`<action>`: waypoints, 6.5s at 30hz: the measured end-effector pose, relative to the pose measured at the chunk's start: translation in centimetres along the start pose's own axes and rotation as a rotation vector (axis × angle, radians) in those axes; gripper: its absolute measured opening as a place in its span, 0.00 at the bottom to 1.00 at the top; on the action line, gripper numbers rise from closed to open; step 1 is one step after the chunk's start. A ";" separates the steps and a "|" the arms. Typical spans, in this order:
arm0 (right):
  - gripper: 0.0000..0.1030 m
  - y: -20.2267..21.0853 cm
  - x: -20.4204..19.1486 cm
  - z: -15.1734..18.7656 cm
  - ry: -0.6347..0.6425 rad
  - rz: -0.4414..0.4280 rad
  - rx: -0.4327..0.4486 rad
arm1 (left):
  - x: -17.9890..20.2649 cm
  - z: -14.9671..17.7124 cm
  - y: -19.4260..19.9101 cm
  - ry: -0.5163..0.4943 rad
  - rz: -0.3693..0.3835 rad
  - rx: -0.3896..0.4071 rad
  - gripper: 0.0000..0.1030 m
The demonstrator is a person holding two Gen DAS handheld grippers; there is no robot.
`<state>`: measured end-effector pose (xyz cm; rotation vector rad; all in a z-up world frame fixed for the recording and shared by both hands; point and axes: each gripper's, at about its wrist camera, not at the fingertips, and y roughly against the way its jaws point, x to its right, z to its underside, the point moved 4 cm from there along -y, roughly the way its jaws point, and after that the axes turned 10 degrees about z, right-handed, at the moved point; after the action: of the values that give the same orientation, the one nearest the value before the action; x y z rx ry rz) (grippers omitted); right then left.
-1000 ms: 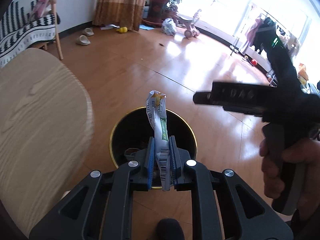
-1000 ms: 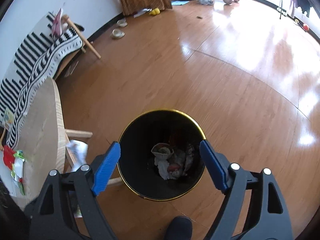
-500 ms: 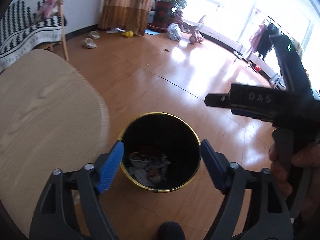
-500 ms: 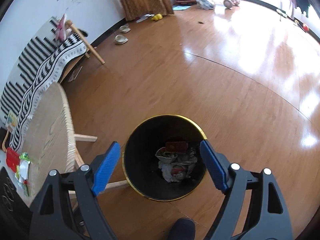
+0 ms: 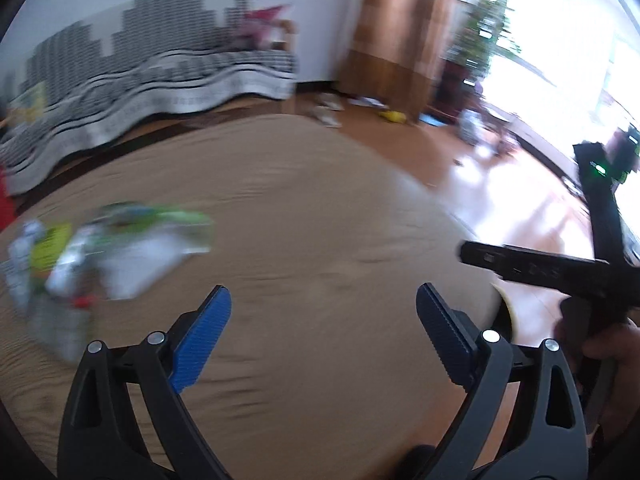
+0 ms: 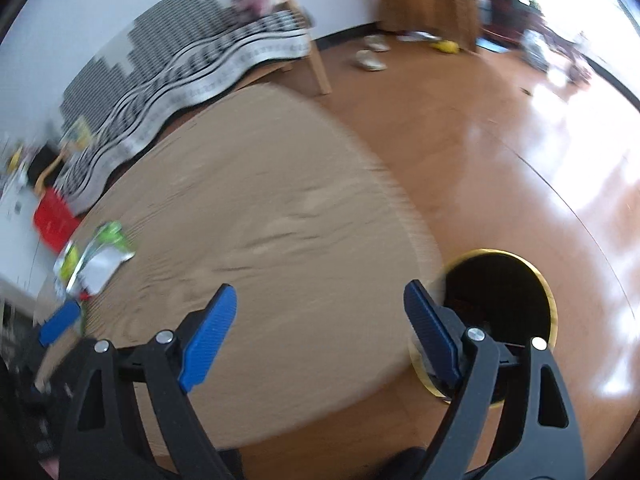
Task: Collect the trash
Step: 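Grasp the blue-white wrapper with the left gripper while the right gripper grasps the white-green package, then carry the blue-white wrapper and white-green package over the bin with both grippers, then open the right gripper to drop the package while the left gripper opens to drop the wrapper, then grasp the yellow-green chip bag with the left gripper while the right gripper grasps the white blister pack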
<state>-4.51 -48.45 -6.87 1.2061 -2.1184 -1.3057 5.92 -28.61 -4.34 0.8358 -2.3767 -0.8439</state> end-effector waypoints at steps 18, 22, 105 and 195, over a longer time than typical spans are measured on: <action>0.80 -3.8 -19.6 1.4 0.249 -0.105 -0.059 | -31.9 1.6 6.0 0.340 -0.389 0.037 0.88; 0.80 -4.4 -20.3 1.2 0.249 -0.113 -0.068 | -32.6 1.7 4.3 0.297 -0.442 -0.003 0.88; 0.64 -3.1 26.1 7.1 -0.273 0.224 -0.194 | 22.3 2.4 -11.6 -0.256 0.257 -0.167 0.36; 0.80 -5.4 -31.9 1.1 0.283 -0.241 -0.088 | -29.9 -1.0 9.1 0.373 -0.292 0.115 0.43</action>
<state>15.26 -22.87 -8.32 1.5436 -1.7427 -1.2251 23.94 -3.08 -4.23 1.2871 -2.0177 -0.5970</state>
